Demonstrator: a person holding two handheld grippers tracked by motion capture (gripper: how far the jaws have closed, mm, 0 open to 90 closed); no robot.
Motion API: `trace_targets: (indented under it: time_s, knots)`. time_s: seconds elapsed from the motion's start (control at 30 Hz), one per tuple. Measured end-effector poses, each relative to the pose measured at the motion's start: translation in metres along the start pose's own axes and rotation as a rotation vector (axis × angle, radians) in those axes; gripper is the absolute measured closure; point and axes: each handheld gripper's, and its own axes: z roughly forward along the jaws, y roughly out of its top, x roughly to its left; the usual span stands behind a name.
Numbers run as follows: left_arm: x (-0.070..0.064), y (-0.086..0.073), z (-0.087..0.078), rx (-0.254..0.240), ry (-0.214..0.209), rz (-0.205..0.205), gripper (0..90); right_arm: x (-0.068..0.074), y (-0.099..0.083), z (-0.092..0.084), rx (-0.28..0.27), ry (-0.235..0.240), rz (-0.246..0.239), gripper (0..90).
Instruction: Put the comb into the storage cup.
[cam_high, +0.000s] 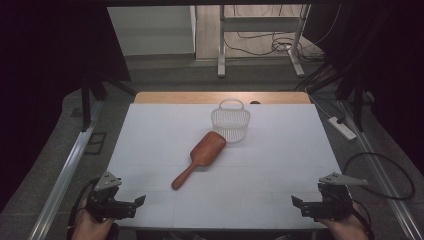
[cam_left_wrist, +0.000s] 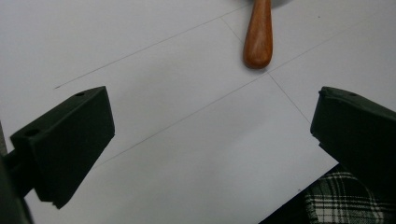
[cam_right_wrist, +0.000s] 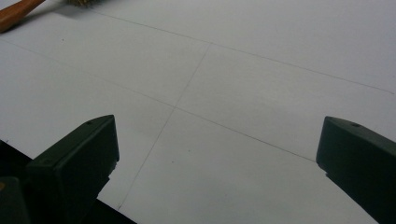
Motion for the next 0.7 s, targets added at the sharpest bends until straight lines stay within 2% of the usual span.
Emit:
trace_targets:
  time_s: [0.1, 0.5, 0.7]
  knots:
    - [0.0, 0.0007, 0.0007, 0.0, -0.002, -0.001, 0.0, 0.0018, -0.0005, -0.0001, 0.004, -0.01, -0.016, 0.0]
    - [-0.0015, 0.0029, 0.0033, 0.022, -0.001, 0.017, 0.0, 0.0028, -0.0018, -0.0014, -0.001, -0.023, -0.021, 0.0]
    - [-0.0012, 0.0023, 0.0029, 0.022, -0.001, 0.013, 0.0, 0.0047, -0.0013, -0.0003, 0.009, -0.027, -0.034, 0.0]
